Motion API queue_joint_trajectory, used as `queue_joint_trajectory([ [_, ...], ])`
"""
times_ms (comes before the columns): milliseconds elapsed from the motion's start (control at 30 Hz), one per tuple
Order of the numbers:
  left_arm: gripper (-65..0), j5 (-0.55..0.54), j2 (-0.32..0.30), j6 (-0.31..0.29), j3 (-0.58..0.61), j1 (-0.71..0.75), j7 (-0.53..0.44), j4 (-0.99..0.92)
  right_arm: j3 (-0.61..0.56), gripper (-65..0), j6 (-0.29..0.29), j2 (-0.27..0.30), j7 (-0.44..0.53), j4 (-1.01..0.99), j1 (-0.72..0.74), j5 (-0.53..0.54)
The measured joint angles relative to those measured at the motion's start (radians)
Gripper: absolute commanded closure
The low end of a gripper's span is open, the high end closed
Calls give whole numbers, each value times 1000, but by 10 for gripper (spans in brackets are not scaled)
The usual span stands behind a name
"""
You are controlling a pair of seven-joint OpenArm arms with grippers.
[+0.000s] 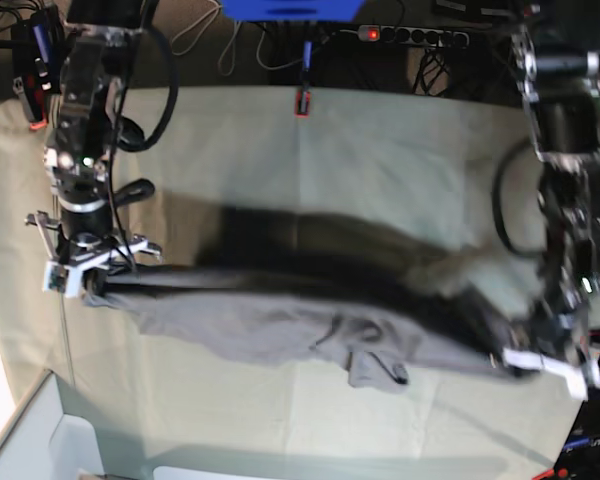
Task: Layout the t-shirt on the table in an organized manner, then fold the t-shirt properly
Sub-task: 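Lift the t-shirt with both grippers and shake it out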
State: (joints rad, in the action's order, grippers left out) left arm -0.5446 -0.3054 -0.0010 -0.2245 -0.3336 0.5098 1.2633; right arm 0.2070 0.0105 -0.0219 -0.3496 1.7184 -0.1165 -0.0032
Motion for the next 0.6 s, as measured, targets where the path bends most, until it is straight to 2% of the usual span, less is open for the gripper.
queue_joint_trajectory([
  [133,-2,-1,-1,0,-10,-150,70,40,-67,0,-1,0,1,121,-95,1],
  [333,-2,5,42,5,48,-329,79,35,-119,0,0,-31,1,249,-233,3],
  [467,-2,2,107,3,104,-426,78,36,-132,0,0,-51,7,286,-287,3],
  [600,-2,12,209,2,108,-510,74,24,-128,0,0,-56,4,286,-296,3],
])
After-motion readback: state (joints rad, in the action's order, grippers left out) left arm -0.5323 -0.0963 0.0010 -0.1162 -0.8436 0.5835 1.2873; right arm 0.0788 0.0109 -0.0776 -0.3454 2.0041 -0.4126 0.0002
